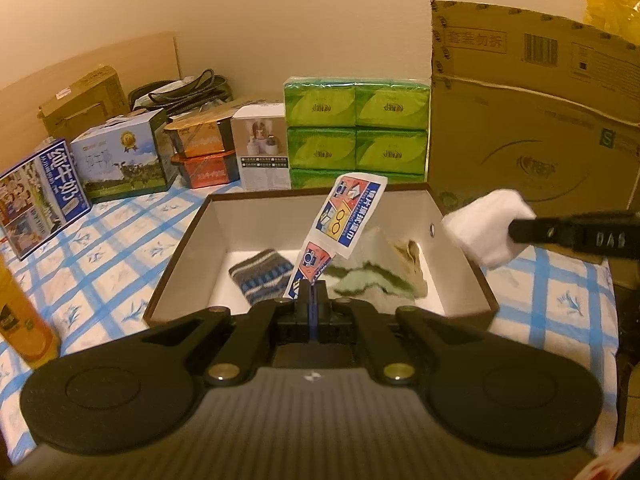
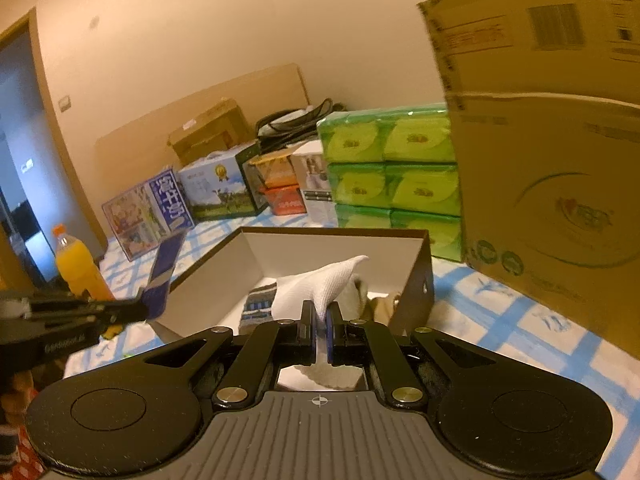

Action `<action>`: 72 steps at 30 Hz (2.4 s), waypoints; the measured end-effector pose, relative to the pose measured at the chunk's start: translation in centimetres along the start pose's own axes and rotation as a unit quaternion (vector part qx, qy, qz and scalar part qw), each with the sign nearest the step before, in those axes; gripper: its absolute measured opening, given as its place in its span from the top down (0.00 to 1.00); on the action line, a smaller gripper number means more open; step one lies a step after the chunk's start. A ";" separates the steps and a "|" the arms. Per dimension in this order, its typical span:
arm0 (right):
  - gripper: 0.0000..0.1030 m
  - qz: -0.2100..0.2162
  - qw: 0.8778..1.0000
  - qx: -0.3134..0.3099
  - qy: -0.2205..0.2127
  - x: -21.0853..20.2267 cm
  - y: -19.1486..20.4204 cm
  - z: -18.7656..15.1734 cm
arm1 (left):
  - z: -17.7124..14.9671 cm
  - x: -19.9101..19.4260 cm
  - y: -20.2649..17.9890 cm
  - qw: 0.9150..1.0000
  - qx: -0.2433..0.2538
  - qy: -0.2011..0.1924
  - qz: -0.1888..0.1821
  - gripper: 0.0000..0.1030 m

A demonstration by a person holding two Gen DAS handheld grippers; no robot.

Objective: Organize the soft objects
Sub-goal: 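Open the right tool to drop the white cloth while the left releases the card strip into the box, then withdraw both open tools from the brown box toward the dark grey cloth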

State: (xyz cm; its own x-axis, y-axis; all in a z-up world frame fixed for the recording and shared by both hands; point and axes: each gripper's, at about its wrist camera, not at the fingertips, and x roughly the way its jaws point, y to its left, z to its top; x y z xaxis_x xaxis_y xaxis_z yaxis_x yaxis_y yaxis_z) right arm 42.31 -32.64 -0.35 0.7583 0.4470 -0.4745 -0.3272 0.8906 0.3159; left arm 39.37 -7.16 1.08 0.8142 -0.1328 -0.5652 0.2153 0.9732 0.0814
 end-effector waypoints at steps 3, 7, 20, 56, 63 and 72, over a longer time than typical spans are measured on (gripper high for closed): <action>0.95 0.000 1.000 -0.015 0.011 1.8 0.2 0.1 | 0.9 1.7 0.2 1.000 -0.001 0.002 -0.005 0.98; 0.95 -0.002 0.999 -0.024 0.021 3.6 0.0 0.0 | 1.9 4.3 0.4 1.000 -0.003 0.011 -0.010 0.98; 0.95 -0.009 0.999 -0.028 0.043 6.3 -0.8 -0.7 | 2.0 9.9 1.1 0.998 -0.004 0.061 -0.008 0.97; 0.47 -0.022 0.998 0.030 0.058 0.2 -0.3 -1.2 | -1.0 3.1 6.1 0.991 -0.109 0.077 0.005 0.59; 0.47 -0.009 0.997 0.058 0.047 -5.3 1.2 -2.7 | -2.2 -2.4 5.9 0.989 -0.131 0.066 0.009 0.55; 0.47 -0.011 0.996 0.081 0.036 -11.3 4.1 -4.9 | -4.3 -9.2 3.7 0.990 -0.129 0.058 0.020 0.52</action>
State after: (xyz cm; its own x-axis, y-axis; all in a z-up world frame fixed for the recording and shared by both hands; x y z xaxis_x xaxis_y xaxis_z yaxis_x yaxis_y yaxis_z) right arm 29.65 -33.65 2.29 0.7194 0.4384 -0.5388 -0.2121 0.8773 0.4306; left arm 30.33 -1.57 3.12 0.7482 -0.0861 -0.6579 0.0272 0.9947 -0.0993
